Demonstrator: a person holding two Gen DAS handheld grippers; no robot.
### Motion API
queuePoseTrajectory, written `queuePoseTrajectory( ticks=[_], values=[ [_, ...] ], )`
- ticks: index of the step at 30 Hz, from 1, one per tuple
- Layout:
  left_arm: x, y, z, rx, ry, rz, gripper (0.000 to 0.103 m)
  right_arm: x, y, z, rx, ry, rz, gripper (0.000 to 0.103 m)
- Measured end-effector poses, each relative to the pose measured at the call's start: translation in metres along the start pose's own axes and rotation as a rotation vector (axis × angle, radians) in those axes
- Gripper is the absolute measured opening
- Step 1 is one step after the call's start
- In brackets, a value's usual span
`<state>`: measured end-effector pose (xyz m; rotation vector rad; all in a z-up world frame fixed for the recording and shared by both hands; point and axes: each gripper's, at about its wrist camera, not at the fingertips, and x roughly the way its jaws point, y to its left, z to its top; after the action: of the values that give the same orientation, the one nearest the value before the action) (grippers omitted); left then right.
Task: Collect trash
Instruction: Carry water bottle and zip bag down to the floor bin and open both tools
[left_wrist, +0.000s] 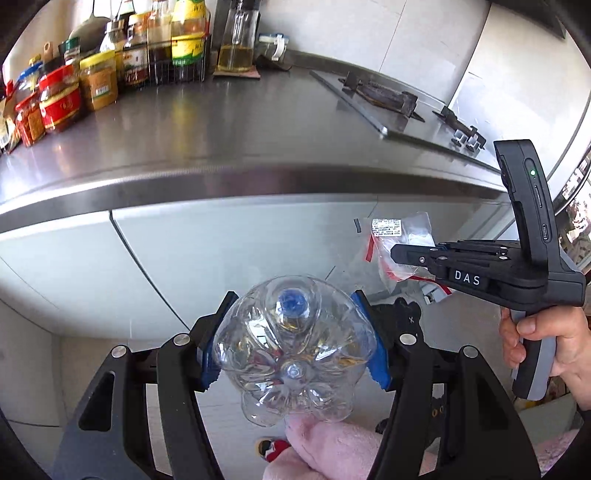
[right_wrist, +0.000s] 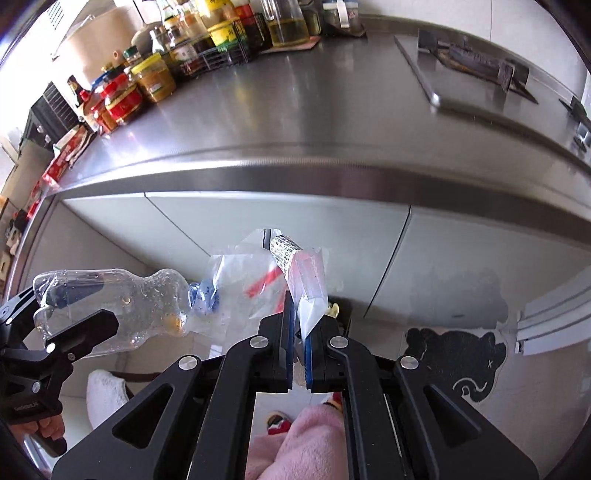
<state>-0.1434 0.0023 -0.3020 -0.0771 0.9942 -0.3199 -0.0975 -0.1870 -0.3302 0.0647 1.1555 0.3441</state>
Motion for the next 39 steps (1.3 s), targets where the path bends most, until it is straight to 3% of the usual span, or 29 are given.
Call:
queuePoseTrajectory(
  ticks=[9,18,25,32,33,35,36,39],
  values=[
    [0.083,0.021,-0.033,-0.032,0.122,0.0,0.059,0.104,-0.029,-0.028,0.117,0.162,-0.006,0.006],
    [0.193,0.041,-0.063,-0.025,0.246,0.035,0.059,0.211,-0.054,-0.042,0.195,0.289,-0.015,0.006],
    [0.244,0.055,-0.077,-0.027,0.301,0.023,0.059,0.253,-0.064,-0.04,0.276,0.325,0.028,0.006],
    [0.272,0.059,-0.084,-0.084,0.385,0.03,0.059,0.27,-0.065,-0.038,0.343,0.316,0.029,0.01],
    [0.276,0.059,-0.085,-0.095,0.406,0.027,0.059,0.272,-0.065,-0.038,0.349,0.316,0.032,0.013],
    [0.28,0.06,-0.086,-0.112,0.422,0.014,0.059,0.274,-0.066,-0.038,0.361,0.317,0.034,0.035],
    [0.281,0.06,-0.086,-0.116,0.422,0.011,0.061,0.273,-0.066,-0.038,0.378,0.307,0.048,0.064],
    [0.279,0.06,-0.083,-0.121,0.411,-0.004,0.068,0.267,-0.067,-0.034,0.399,0.277,0.047,0.068]
  ],
)
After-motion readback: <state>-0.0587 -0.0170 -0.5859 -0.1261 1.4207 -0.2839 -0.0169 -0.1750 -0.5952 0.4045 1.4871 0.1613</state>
